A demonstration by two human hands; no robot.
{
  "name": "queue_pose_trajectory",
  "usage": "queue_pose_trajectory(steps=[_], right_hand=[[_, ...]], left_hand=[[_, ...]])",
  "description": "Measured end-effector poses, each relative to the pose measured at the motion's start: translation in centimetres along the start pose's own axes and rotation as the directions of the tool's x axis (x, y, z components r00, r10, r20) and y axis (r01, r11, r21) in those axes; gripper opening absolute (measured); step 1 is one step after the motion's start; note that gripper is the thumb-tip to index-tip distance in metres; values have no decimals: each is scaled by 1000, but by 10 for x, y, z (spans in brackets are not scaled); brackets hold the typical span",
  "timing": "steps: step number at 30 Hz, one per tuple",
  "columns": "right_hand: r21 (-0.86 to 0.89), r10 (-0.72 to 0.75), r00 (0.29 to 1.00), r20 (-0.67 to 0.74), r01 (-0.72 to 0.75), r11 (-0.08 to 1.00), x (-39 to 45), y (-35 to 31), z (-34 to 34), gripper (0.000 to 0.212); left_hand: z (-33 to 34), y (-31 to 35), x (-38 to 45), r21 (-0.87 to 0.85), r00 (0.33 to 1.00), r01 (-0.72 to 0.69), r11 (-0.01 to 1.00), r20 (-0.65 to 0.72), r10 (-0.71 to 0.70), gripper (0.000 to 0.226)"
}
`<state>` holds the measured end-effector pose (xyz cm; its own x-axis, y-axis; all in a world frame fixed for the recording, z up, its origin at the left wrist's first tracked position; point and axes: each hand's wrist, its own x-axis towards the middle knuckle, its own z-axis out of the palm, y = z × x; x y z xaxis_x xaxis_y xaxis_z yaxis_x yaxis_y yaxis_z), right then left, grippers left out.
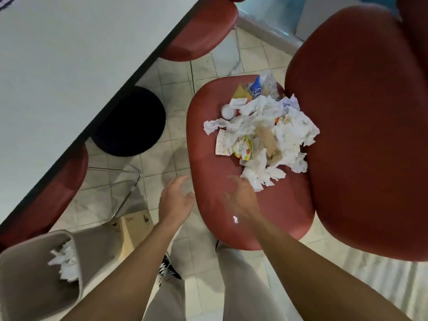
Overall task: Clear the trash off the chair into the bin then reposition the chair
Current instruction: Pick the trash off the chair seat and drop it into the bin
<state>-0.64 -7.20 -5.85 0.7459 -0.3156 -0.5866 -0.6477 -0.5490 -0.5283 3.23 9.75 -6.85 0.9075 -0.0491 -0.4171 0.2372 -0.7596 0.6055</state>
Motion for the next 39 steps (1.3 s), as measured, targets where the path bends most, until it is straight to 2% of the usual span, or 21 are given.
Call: queue_pose_trajectory(steps=[5,9,13,17,24,28,32,33,36,39], right_hand=[[-25,52,998,-33,-53,998,34,31,-24,52],[-68,55,998,6,-55,996,62,49,-29,49],[-177,51,995,90,-35,984,84,63,-22,48],[-233,45,987,153,-8,973,104,75,-17,52],[-263,5,977,214,52,963,124,88,-11,69],[-295,15,980,198,45,954,130,88,-7,59],[-297,0,981,194,58,953,130,88,-5,59],[-277,2,980,200,54,959,129,90,-3,58],[-152,29,988,154,-6,988,126,90,3,34],[-93,58,985,164,-43,995,122,91,6,27]], left_hand=[[38,35,37,40,995,-80,996,58,77,44],[68,53,71,133,983,-168,977,89,157,44],[92,55,105,322,928,-366,873,203,314,48],[112,54,132,437,892,-443,783,303,335,61],[135,54,161,486,867,-486,726,371,332,71],[136,53,168,505,850,-525,685,358,388,65],[135,49,171,483,862,-503,717,345,372,71],[135,47,170,466,859,-507,725,348,376,73],[134,41,166,441,848,-522,729,356,392,75],[134,38,159,427,843,-529,734,365,395,72]])
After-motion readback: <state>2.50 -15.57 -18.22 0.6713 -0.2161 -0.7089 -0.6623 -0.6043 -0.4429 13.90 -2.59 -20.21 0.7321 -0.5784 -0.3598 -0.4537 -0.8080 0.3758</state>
